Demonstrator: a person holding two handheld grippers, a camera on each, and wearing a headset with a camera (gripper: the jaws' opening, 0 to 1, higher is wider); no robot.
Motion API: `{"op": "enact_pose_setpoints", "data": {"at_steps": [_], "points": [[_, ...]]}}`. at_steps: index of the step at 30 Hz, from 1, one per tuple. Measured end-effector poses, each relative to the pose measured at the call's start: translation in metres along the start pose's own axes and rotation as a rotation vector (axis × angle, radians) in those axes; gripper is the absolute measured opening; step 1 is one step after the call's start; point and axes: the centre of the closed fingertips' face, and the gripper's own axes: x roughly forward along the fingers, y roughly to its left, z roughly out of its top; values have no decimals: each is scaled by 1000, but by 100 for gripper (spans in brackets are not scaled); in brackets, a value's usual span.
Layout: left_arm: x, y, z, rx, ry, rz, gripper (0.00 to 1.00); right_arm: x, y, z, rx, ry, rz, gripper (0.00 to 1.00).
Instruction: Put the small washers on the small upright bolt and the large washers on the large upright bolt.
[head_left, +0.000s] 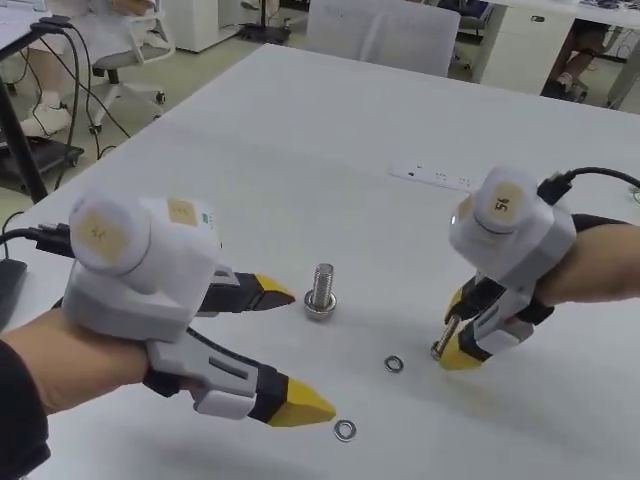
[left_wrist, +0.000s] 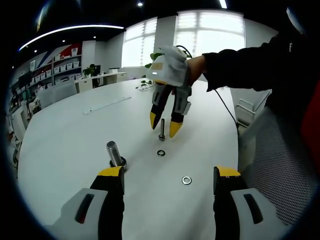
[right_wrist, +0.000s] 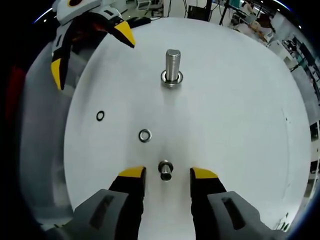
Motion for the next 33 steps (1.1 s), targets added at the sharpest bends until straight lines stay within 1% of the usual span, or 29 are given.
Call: {"op": "enact_pose_setpoints", "data": {"at_steps": [6,10,11,14,22,24,27,29,33], "points": [[0,0,1,1,-3,2,72,-8,3,11,-23,-14,-4,39],[-1,0,1,2,-5,3,72,-9,5,19,-43,-15,0,39],[-1,0,2,0,-7,3,72,-8,8,22,-58,-13,6,39],[-1,0,2,1,-10,5,72,-6,13,28,-90,-6,18,39],[-2,0,4,1,-15,6,72,1,23,37,-144,24,48,37],[-2,0,4,2,-15,6,72,5,22,38,-157,32,56,35],[-2,0,4,1,-17,8,72,10,26,42,-175,45,69,34],[-3,1,4,1,-19,10,72,14,26,42,-199,65,69,33],[-4,1,5,1,-22,12,72,19,27,42,-211,82,82,31]]}}
